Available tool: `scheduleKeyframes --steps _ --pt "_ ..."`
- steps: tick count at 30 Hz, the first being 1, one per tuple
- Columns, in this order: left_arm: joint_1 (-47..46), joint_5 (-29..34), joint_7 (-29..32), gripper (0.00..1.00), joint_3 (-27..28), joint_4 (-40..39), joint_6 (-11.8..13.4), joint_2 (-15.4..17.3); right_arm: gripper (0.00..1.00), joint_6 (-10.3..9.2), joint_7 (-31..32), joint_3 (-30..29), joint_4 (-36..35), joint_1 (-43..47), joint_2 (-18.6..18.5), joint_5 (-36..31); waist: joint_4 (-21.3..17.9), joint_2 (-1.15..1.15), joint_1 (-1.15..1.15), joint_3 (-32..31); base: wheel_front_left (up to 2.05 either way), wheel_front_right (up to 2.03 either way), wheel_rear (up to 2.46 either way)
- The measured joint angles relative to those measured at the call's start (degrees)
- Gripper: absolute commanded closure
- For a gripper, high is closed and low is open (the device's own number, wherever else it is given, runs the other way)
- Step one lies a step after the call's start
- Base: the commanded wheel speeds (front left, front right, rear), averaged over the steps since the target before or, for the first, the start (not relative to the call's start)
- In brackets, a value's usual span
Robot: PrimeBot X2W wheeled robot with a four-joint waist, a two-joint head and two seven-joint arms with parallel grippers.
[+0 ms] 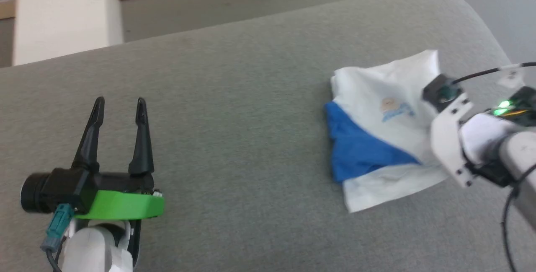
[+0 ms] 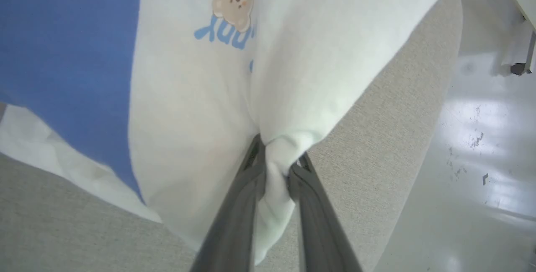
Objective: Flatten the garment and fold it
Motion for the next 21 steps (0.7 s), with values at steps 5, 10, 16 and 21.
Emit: scheduleKeyframes --steps 5,10,16,21 --pt "-2.15 0.34 0.44 0.0 -1.13 -0.88 -0.2 2.03 1.0 0.0 -5.1 -2.24 5.01 -1.87 -5.04 -1.66 -2.93 0.0 0.0 3.92 0.0 0.0 0.0" --pt "-4.09 0.33 1.63 0.0 -1.41 -2.4 -0.22 4.53 1.0 0.0 -10.22 -8.05 11.2 -4.03 -6.47 -5.32 -3.82 0.0 0.0 8.51 0.0 0.0 0.0" --pt "-5.04 0.23 2.63 0.0 -0.92 -4.04 -0.22 6.2 1.0 0.0 -14.93 -18.34 18.34 -6.29 -4.27 -10.27 -2.4 0.0 0.01 14.15 0.0 0.0 0.0" --pt "-5.23 0.04 2.69 0.0 -0.92 -4.47 -0.22 6.7 0.0 0.0 -17.85 -25.14 21.42 -6.97 -1.07 -15.89 -0.34 0.0 0.01 17.35 0.0 0.0 0.0"
